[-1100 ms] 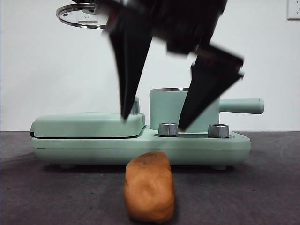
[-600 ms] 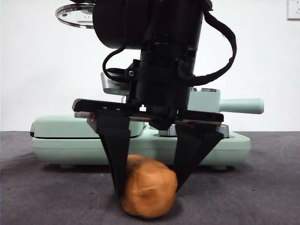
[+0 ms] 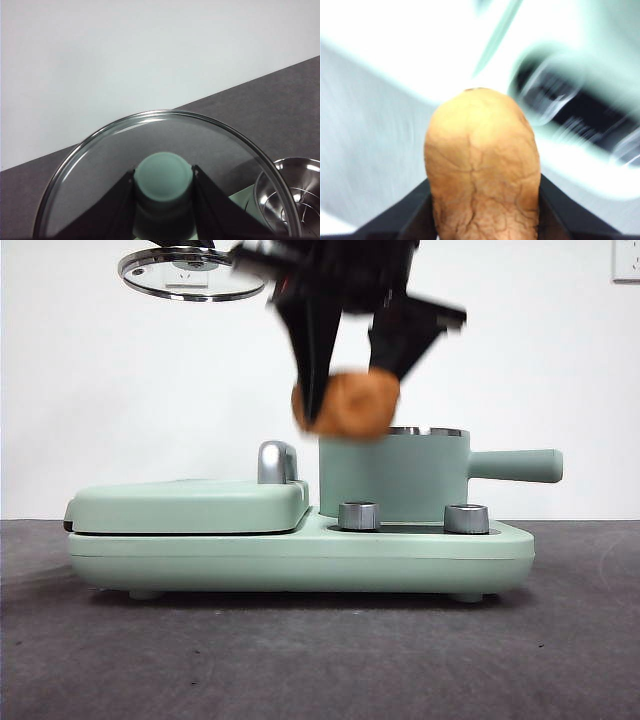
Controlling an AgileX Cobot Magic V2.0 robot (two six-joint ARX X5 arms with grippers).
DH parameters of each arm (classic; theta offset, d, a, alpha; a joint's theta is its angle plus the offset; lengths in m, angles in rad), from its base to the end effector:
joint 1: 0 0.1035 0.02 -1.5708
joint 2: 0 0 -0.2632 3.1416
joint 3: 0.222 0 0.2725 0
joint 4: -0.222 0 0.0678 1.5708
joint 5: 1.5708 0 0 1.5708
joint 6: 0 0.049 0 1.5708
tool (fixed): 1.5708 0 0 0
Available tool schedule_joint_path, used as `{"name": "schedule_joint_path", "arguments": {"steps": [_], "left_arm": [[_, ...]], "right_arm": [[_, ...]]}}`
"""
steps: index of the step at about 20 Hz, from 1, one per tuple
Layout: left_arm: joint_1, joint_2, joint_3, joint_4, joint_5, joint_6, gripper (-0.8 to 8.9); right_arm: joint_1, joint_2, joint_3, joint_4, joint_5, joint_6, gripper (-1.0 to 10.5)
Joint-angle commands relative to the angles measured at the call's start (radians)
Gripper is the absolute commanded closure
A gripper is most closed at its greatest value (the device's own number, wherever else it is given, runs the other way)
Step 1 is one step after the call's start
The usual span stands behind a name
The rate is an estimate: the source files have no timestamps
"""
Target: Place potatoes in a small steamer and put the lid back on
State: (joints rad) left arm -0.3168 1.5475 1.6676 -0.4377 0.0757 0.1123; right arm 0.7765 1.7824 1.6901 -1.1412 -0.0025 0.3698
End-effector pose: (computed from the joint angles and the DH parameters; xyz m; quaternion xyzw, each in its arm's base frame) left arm 0.3613 -0.1223 0.4216 0.0733 0.1459 -0.2011 0.9659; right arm 0.2740 0.2693 0.2859 -0.0758 0.5834 0.2060 0.7819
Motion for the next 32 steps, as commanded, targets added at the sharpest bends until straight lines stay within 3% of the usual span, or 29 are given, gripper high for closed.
{"name": "schedule_joint_path", "arguments": {"steps": [1, 5, 9, 17, 24, 28, 32], "left_arm": [[-0.002, 0.019, 0.027, 0.024, 0.000, -0.006, 7.99], [-0.002, 0.048, 0.027, 0.015, 0.000, -0.024, 7.99], [-0.002, 0.052, 0.027, 0.014, 0.000, -0.024, 7.99], [-0.003, 0.052, 0.027, 0.010, 0.000, -0.025, 7.99], [-0.004, 0.052, 0.027, 0.010, 0.000, -0.027, 7.99], [-0.005, 0.052, 0.027, 0.011, 0.001, -0.042, 7.99], [-0.005, 0.052, 0.027, 0.010, 0.001, -0.058, 7.99]], "right_arm": [[-0.069, 0.026, 0.149, -0.005, -0.002, -0.087, 9.1], [-0.205, 0.120, 0.373, -0.077, -0.030, -0.152, 9.2], [-0.264, 0.220, 0.484, -0.095, -0.032, -0.174, 9.2], [-0.332, 0.363, 0.509, -0.087, -0.057, -0.195, 9.2], [-0.327, 0.429, 0.508, -0.085, -0.057, -0.202, 9.1], [-0.327, 0.431, 0.508, -0.092, -0.057, -0.201, 5.9], [-0.335, 0.317, 0.511, -0.108, -0.049, -0.203, 5.9]]}}
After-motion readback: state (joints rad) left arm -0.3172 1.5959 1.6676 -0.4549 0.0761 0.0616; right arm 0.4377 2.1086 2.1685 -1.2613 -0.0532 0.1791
